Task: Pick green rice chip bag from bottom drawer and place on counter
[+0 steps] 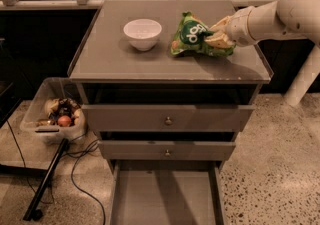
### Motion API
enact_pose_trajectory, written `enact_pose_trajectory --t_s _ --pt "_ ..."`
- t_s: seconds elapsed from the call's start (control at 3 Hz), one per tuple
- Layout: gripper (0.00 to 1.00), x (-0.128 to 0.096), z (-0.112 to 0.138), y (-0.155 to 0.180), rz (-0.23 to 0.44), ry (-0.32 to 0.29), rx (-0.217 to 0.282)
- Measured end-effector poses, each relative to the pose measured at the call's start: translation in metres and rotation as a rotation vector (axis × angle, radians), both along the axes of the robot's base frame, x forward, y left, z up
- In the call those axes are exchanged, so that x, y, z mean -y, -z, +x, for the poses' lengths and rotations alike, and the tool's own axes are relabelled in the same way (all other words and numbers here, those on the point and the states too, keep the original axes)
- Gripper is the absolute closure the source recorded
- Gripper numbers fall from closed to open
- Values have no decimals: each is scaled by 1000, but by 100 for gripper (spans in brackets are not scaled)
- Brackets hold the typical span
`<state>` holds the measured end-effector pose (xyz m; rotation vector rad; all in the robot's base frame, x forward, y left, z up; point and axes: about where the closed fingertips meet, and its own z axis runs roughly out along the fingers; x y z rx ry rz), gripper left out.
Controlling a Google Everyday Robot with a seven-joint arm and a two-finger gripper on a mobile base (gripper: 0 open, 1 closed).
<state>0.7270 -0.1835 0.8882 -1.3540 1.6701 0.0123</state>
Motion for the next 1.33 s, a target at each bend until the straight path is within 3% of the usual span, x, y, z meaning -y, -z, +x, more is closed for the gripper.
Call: enact_pose_trajectory --t_s 0.67,1.0,1.33 --pt "13 0 0 0 0 0 0" --pt "0 0 0 0 0 0 0" --pt "0 0 0 0 0 0 0"
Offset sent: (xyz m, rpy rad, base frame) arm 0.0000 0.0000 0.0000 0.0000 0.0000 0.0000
